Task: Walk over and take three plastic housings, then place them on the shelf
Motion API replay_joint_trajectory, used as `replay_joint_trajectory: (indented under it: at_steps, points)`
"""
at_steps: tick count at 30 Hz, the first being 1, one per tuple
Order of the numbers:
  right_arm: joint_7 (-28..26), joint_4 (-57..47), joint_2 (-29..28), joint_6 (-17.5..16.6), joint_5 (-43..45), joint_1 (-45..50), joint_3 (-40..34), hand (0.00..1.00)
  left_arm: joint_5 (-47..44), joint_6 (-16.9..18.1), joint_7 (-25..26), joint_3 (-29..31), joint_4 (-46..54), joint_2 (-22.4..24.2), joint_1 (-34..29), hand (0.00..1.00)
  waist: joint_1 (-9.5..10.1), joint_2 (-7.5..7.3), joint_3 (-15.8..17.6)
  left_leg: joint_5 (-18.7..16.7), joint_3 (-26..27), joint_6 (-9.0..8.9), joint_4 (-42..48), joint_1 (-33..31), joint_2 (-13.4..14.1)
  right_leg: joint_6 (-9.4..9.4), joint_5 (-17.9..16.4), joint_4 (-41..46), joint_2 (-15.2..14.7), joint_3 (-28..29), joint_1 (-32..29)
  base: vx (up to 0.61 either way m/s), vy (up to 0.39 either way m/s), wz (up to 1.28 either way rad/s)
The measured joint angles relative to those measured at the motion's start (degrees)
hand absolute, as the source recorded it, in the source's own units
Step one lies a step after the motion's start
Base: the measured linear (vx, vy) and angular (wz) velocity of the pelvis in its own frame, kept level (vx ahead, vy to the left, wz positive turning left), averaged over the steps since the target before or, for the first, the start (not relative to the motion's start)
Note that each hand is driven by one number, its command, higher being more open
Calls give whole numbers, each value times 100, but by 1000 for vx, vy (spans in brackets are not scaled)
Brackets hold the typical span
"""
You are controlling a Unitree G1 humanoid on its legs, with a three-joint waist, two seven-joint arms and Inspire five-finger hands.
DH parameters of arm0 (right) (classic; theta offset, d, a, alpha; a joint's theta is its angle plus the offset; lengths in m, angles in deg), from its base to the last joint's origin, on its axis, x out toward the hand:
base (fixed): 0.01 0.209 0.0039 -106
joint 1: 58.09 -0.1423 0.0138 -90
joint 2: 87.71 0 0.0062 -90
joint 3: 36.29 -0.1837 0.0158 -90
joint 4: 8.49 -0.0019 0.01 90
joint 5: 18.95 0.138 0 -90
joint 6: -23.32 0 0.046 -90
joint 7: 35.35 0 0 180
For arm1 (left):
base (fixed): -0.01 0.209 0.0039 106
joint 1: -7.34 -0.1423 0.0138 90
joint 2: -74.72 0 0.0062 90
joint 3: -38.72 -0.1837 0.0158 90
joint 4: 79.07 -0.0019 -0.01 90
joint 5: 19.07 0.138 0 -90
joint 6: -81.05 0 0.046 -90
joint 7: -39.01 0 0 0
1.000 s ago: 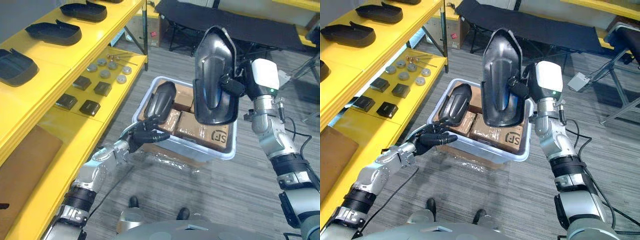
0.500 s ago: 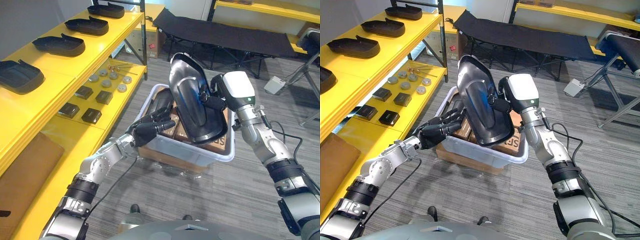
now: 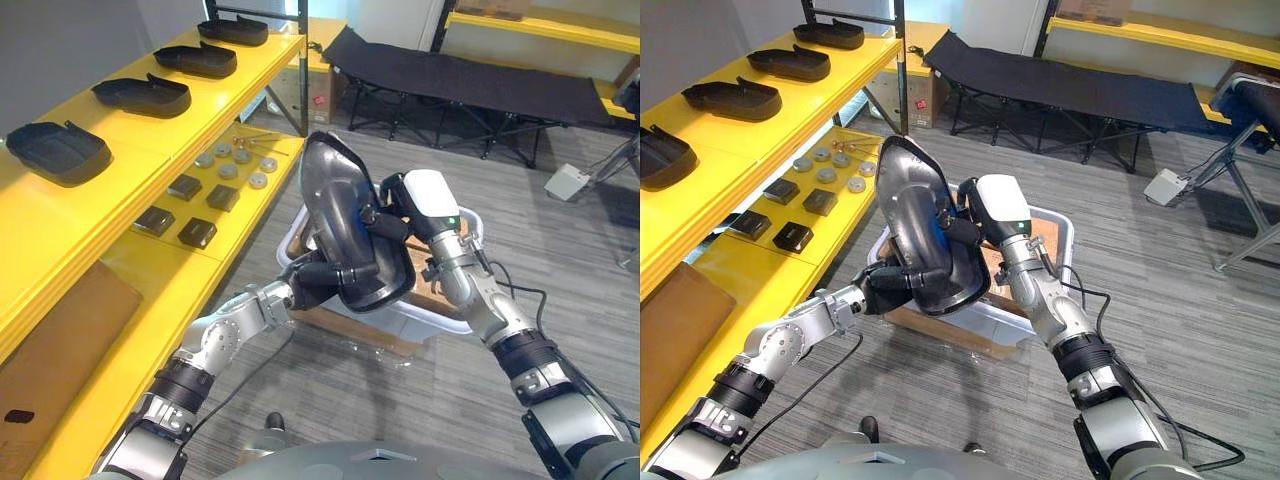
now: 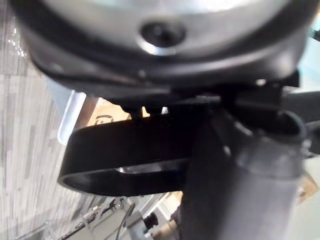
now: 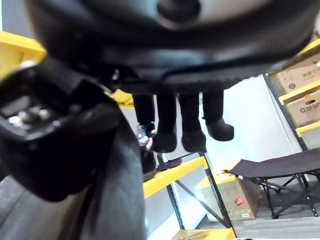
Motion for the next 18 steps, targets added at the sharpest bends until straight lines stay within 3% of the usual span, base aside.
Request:
replay_joint_trajectory:
  at_steps: [6,14,18]
  points:
    - [3,0,-96,355,507,13,155,0,216,323,520,-194,14,122,0,0,18,10,-6,-1,-19,0,1,-13,-3,0,0,0,1,-7,-6,0,0,0]
    - [180,-299,-508,618,897,279,106,0,462,937,2238,-306,104,450,-84,0,-27,12,-7,-18,28,-14,1,-23,8,-3,-3,-6,9,39,-48,16,4,-3]
    - [78,-379,-657,772,906,407,-28,0,449,1161,2315,-310,210,591,-302,0,-8,12,-7,-34,48,-12,1,-26,-40,-3,-2,9,22,36,-70,5,2,-1]
